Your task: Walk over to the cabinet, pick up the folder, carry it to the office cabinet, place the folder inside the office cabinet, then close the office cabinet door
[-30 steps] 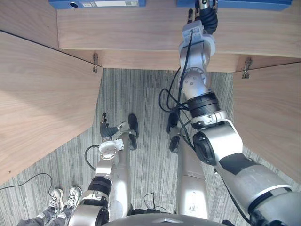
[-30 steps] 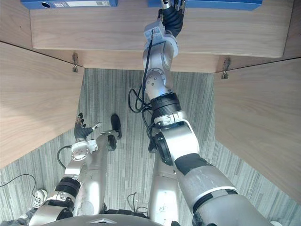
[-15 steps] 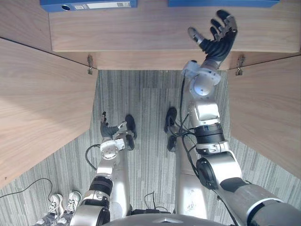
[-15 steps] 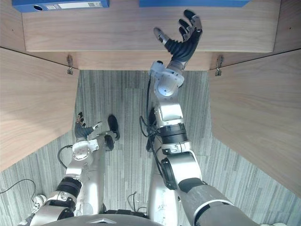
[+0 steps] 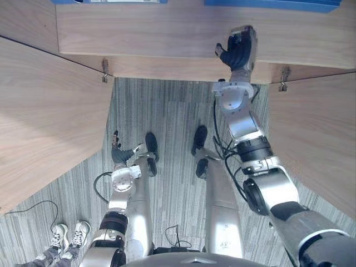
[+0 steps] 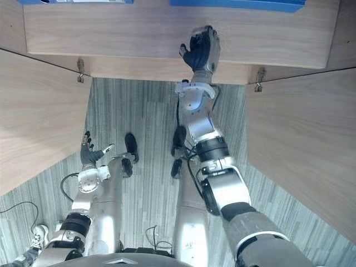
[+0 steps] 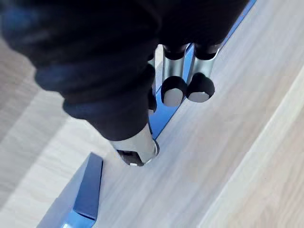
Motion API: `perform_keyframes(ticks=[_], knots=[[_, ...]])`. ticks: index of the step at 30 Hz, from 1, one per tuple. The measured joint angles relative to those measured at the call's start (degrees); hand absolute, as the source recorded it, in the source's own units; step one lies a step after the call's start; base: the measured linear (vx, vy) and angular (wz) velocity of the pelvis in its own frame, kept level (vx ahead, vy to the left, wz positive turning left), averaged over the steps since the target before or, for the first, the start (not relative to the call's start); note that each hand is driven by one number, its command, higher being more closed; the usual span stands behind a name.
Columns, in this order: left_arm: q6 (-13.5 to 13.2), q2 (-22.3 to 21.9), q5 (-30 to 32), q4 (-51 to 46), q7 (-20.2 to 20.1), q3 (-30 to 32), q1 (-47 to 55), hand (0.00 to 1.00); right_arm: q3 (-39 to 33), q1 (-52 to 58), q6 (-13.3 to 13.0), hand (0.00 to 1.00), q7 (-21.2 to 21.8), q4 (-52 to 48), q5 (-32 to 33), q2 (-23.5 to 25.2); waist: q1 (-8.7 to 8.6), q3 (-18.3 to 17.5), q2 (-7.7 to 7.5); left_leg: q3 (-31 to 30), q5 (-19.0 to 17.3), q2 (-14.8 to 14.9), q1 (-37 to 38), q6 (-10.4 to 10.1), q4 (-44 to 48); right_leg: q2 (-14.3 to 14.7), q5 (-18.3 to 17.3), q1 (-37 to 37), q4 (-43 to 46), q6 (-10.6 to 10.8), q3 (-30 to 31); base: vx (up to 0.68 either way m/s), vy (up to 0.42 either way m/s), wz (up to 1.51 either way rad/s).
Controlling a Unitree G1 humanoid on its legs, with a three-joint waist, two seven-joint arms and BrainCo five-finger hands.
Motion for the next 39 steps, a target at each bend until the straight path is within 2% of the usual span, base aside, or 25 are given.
perform_keyframes(ticks=[10, 17, 19, 23, 29, 33, 35, 39], knots=[[-1.02, 1.38, -1.25, -0.01, -0.02, -4.61, 0.3, 0.0, 9.33, -14.7, -2.06, 1.0, 2.26, 16.17, 9.21, -8.37, 0.28, 0.01, -0.01, -0.83, 0.6, -1.12, -3.59, 0.1, -0.05, -1.61, -0.74, -3.16, 1.34, 0.0, -1.3, 0.03, 0.01, 0.09], [-2.2, 2.41, -2.41, -0.79, -0.03, -7.02, 1.37, 0.0, 13.52, -20.51, -3.72, 1.0, 2.4, 21.16, 15.98, -12.61, 0.45, -0.01, 0.02, -0.72, 0.98, -1.92, -4.75, -0.05, -0.37, -2.9, -1.7, -4.86, 3.06, 0.01, -1.49, 0.04, 0.007, 0.11], [-2.26, 2.82, -2.84, -2.77, -0.06, -7.95, 1.8, 0.0, 15.62, -20.97, -5.58, 1.0, 2.24, 21.26, 17.42, -14.42, 0.29, -0.01, 0.02, -0.31, 1.82, -2.48, -5.12, -0.18, -1.46, -3.61, -1.73, -5.8, 3.31, 0.0, -1.45, 0.02, -0.003, 0.16], [-2.52, 2.73, -3.66, -4.4, -0.15, -8.05, 1.89, 0.0, 17.81, -22.23, -6.69, 1.0, 2.5, 22.48, 20.63, -15.68, 0.14, -0.03, 0.05, 0.0, 2.8, -2.59, -5.08, -0.4, -2.84, -3.95, -1.65, -6.12, 3.28, -0.13, -1.67, 0.01, -0.018, 0.14], [-2.82, 2.36, -3.92, -5.4, -0.19, -8.51, 2.81, 0.0, 17.69, -22.79, -7.78, 1.0, 2.41, 22.28, 25.04, -16.06, 0.21, -0.04, 0.07, 1.86, 4.48, -1.63, -5.07, -0.07, -4.01, -4.03, -1.21, -6.86, 3.21, -0.71, -1.74, 0.0, -0.021, 0.04], [-2.72, 1.16, -3.92, -6.21, -0.2, -8.48, 3.55, 0.0, 12.76, -20.78, -7.71, 1.0, 2.09, 21.59, 26.8, -15.97, 0.46, -0.04, 0.07, 1.95, 4.47, -0.99, -4.84, -0.08, -2.86, -3.53, -1.0, -6.32, 3.18, -0.84, -1.74, 0.01, -0.011, -0.06], [-2.58, 0.64, -3.9, -6.22, -0.2, -8.44, 3.58, 0.0, 7.71, -16.01, -7.12, 1.0, 1.05, 16.07, 28.51, -15.96, 0.43, -0.04, 0.07, 2.03, 4.04, -0.32, -4.03, -0.04, -1.78, -3.07, -0.99, -4.98, 3.15, -0.83, -1.79, 0.01, -0.009, -0.1], [-2.13, 0.65, -3.88, -6.24, -0.2, -8.36, 3.59, 0.0, 2.9, -7.24, -7.17, 1.0, 0.37, 4.48, 28.79, -15.49, 0.08, -0.04, 0.07, 2.42, 2.87, 0.7, -1.66, 0.1, -0.91, -2.07, -0.98, -2.33, 2.75, -0.8, -1.51, 0.0, -0.014, -0.18]])
